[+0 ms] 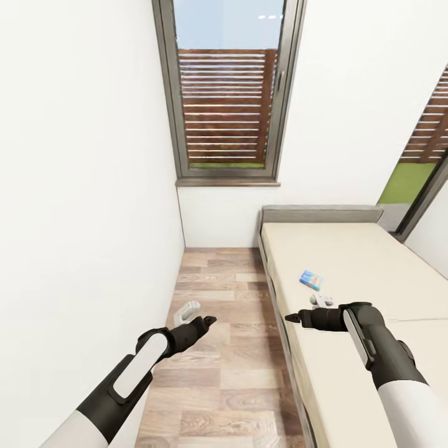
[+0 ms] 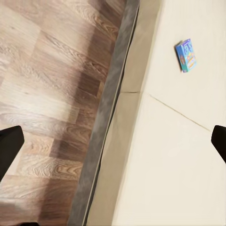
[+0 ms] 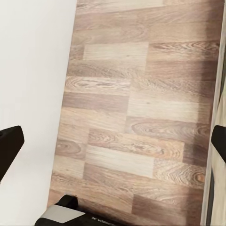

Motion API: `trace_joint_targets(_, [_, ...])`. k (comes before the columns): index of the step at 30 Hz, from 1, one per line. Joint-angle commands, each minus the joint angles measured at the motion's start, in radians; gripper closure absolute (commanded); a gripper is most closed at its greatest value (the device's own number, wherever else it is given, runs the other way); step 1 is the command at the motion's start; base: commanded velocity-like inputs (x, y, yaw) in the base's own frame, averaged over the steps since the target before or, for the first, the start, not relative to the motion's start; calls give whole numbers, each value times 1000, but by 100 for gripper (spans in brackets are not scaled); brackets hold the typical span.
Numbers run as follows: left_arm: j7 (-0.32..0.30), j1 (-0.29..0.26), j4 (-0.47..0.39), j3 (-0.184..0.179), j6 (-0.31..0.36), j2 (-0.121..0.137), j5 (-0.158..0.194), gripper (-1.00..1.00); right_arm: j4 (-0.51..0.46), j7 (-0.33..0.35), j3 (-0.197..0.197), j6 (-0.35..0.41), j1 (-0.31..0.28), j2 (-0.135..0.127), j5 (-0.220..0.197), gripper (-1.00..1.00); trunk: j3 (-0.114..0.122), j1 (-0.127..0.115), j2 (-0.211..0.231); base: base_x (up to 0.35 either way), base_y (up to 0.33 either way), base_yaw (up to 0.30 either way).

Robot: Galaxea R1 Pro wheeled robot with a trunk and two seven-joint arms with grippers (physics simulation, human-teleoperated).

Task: Put all the toys in the child's room - the three board games (two on the bed and one on the table), the two jigsaw puzzles on the table, and the tennis ball on the table - inside the toy box on the table in the child's room.

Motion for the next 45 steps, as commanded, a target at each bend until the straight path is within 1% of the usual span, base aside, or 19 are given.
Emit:
trace_joint_targets(1, [9, -1, -2, -2, -1, 1, 9, -100, -1, 4, -1, 5, -1, 0, 3, -100, -2, 1, -2, 330, 0, 0])
trace_joint_targets(19, [9, -1, -2, -2, -1, 1, 9, -100, -1, 4, -2, 5, -1, 0, 3, -100, -2, 1, -2, 333, 2, 0])
trace_joint_targets(34, [9, -1, -2, -4, -1, -1, 9, -100, -1, 4, -2, 5, -1, 0, 3, -100, -2, 1, -2, 332, 54, 0])
trace_joint_targets(39, [10, -1, -2, -4, -2, -1, 9, -100, -1, 4, -2, 5, -1, 0, 3, -100, -2, 1, -2, 220, 26, 0])
trace_joint_targets(45, [10, -1, -2, -5, -2, -2, 9, -100, -1, 4, -2, 5, -1, 0, 3, -100, -2, 1, -2, 106, 13, 0])
